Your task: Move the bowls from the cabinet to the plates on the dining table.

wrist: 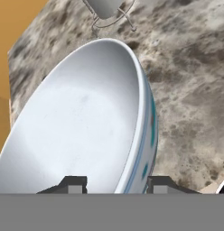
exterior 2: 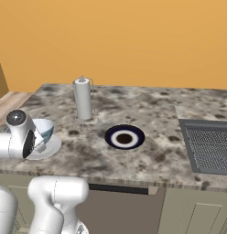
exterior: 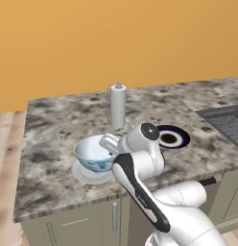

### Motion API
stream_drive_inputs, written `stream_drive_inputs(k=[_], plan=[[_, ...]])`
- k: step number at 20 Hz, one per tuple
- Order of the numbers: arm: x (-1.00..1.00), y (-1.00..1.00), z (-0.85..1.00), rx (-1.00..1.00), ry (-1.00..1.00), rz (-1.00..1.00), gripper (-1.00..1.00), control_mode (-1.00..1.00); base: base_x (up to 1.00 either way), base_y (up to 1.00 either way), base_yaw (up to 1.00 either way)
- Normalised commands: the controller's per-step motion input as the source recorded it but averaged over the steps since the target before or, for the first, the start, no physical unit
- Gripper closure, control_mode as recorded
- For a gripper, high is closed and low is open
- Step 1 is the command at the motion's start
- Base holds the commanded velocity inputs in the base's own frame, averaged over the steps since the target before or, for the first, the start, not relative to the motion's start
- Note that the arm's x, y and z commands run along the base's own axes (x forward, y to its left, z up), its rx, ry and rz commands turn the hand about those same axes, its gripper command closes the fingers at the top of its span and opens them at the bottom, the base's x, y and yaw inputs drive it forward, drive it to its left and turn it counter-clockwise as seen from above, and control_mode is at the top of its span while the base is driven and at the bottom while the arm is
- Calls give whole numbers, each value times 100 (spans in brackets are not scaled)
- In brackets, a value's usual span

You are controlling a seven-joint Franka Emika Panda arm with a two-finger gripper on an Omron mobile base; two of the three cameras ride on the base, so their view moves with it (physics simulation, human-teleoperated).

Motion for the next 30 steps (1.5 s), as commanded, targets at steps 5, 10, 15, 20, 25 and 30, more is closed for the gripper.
stream_drive_inputs(k=[5, 10, 15, 20, 25, 30], plan=[[17, 7, -22, -2, 0, 3, 100, -100, 0, 0, 0], [3, 6, -22, -2, 0, 2, 100, -100, 0, 0, 0], [15, 1, -20, -3, -2, 1, 100, -100, 0, 0, 0], [23, 0, -6, -2, -4, 1, 100, -100, 0, 0, 0], [12, 3, -4, 0, 0, 1, 100, -100, 0, 0, 0], [14, 7, -18, 0, 0, 2, 100, -100, 0, 0, 0]])
